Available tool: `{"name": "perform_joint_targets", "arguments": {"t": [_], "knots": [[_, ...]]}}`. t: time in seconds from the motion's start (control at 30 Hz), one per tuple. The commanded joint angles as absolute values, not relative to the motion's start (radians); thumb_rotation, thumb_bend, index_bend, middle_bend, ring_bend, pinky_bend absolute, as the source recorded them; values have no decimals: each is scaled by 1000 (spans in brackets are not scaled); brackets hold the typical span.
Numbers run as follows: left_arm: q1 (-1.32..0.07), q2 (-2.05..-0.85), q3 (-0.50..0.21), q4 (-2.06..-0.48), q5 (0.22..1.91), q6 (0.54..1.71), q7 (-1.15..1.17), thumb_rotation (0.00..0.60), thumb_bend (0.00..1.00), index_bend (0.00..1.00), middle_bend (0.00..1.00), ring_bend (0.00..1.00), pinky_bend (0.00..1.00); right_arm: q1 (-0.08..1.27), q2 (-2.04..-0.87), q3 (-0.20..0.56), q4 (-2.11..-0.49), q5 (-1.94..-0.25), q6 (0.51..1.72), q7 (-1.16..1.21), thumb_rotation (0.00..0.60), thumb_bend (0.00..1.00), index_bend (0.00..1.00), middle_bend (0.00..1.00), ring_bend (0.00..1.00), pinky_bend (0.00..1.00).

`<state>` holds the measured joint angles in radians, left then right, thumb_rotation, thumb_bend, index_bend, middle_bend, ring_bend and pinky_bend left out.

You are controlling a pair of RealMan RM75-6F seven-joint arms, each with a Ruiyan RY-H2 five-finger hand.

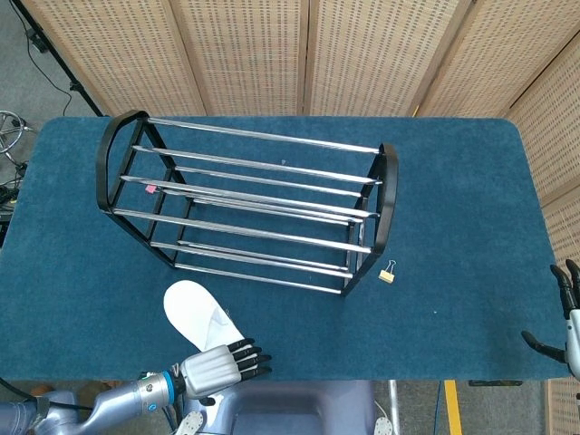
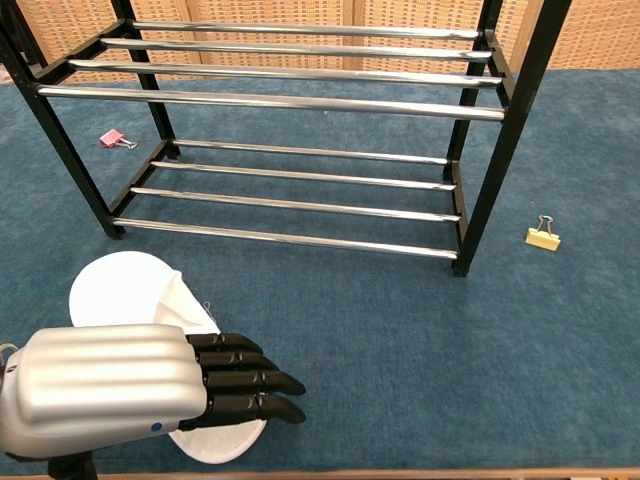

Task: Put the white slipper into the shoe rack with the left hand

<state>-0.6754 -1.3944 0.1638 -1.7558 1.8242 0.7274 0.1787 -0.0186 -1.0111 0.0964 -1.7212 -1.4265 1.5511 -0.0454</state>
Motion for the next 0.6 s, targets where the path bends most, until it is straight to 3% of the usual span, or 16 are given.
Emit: {"name": "perform_joint_targets", "arguments": {"t": [0.03, 0.6], "knots": [[-681, -1405, 164, -1749, 1809, 721, 193, 600, 0, 0, 0, 0, 0, -18, -1012, 96, -1721, -1424, 1549, -47, 600, 0, 0, 0, 0, 0], [-697, -1402, 210, -1756, 1780, 728, 204, 600, 0, 2, 0, 0, 0, -17, -1012, 96, -1721, -1421, 1546, -48, 600, 0, 0, 0, 0, 0]]}}
